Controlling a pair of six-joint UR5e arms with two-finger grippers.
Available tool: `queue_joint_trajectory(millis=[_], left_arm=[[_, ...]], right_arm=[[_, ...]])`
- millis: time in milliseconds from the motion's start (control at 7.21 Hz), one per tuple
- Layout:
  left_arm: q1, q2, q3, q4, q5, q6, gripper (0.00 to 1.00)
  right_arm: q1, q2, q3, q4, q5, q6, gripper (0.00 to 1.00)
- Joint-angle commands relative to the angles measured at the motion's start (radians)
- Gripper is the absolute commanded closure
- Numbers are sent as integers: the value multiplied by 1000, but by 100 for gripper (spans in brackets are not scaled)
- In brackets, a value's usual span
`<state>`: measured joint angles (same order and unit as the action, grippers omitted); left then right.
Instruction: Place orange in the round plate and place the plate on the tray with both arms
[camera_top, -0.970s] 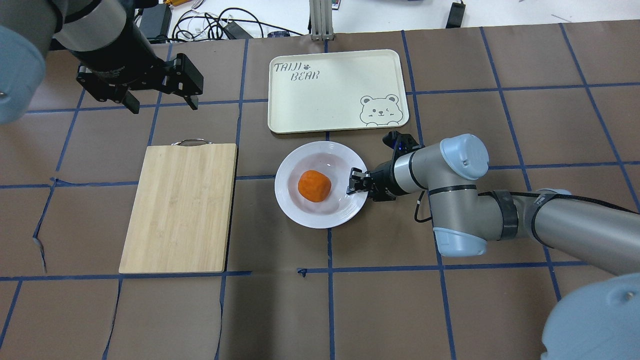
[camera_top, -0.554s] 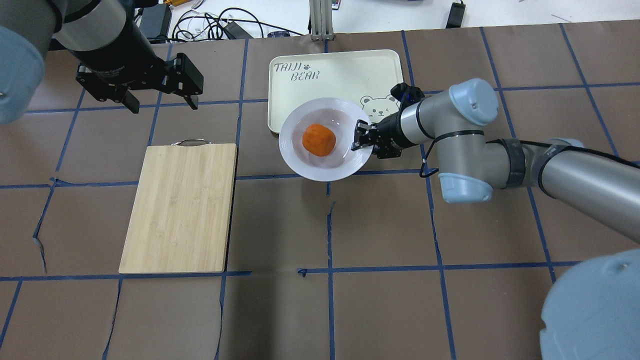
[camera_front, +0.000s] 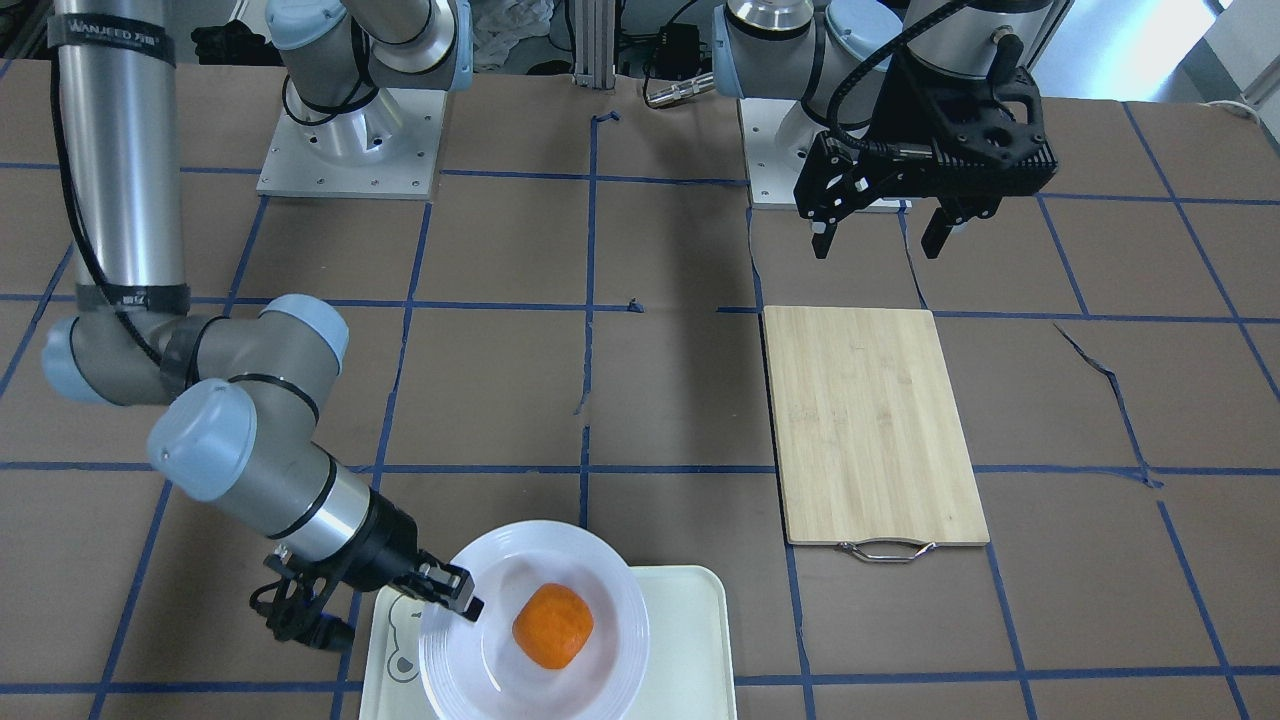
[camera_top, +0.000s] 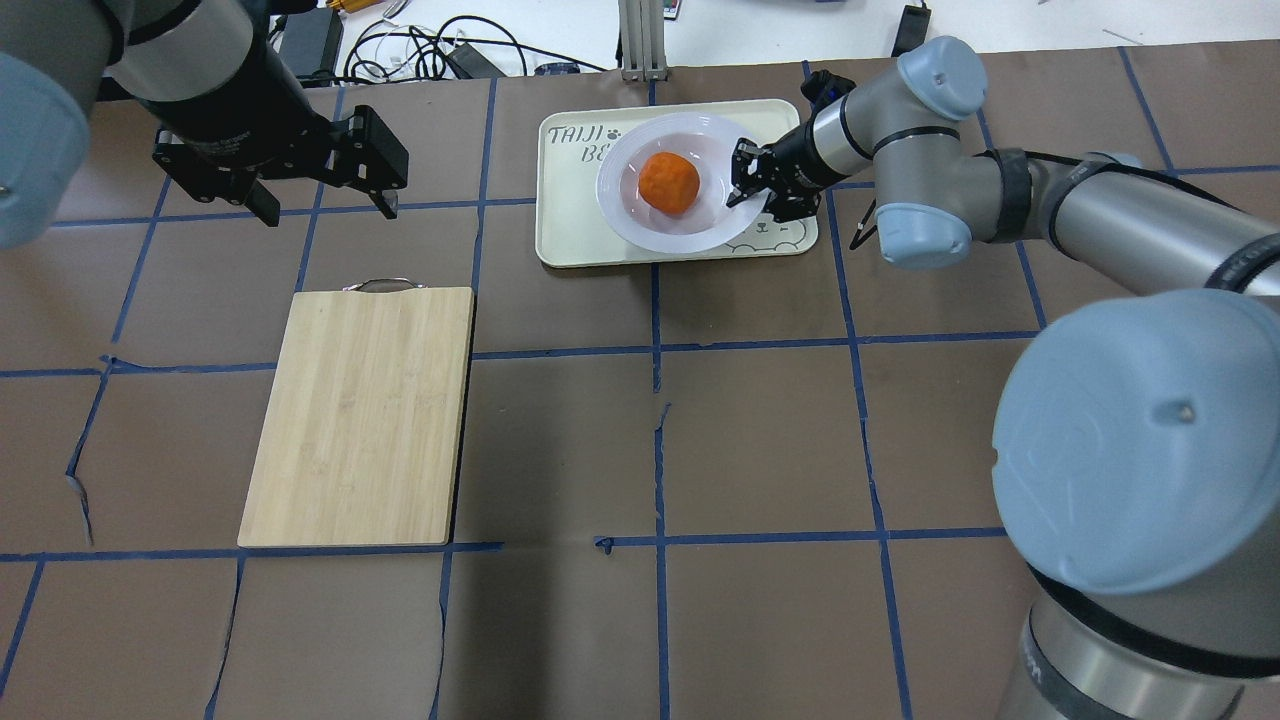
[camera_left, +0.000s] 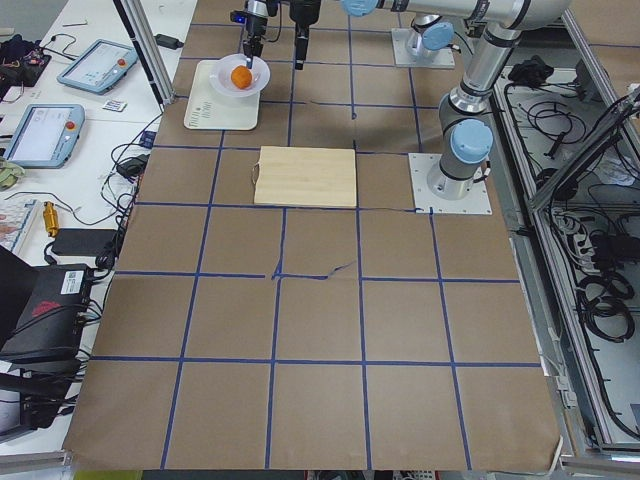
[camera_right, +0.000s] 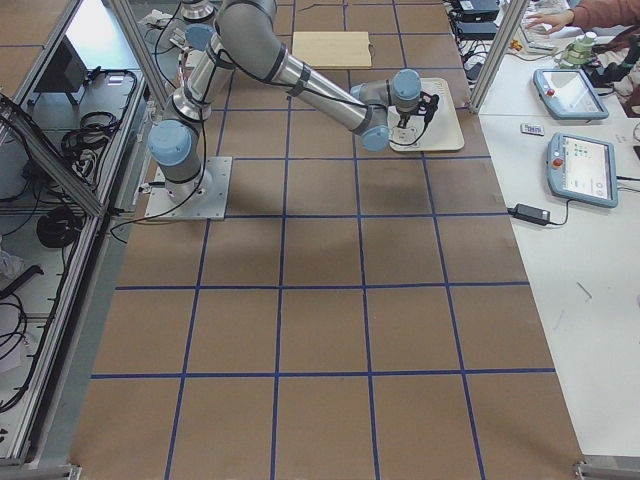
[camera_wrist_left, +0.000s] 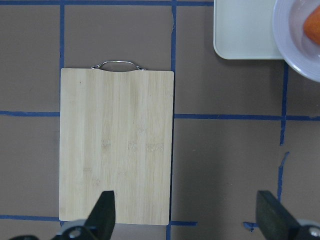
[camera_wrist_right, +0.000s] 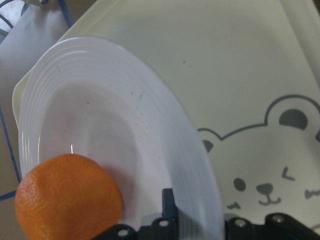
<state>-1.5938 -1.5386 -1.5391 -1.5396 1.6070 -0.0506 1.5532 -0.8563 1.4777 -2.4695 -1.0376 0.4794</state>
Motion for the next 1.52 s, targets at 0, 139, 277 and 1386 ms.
queue_joint_trajectory(millis=[0,139,277,1386], left_arm=[[0,2,-2,1,-1,0,0],[0,2,-3,-1,2,0,0],[0,0,-3,1,2,0,0],[0,8,-4,-2,7,3,0]], right_arm=[[1,66,-66,12,-2,27,100],[1,65,-62,15,-2,37,100],[1,65,-68,18,-2,63,49],[1,-249,-332,934,-528,-312,0]])
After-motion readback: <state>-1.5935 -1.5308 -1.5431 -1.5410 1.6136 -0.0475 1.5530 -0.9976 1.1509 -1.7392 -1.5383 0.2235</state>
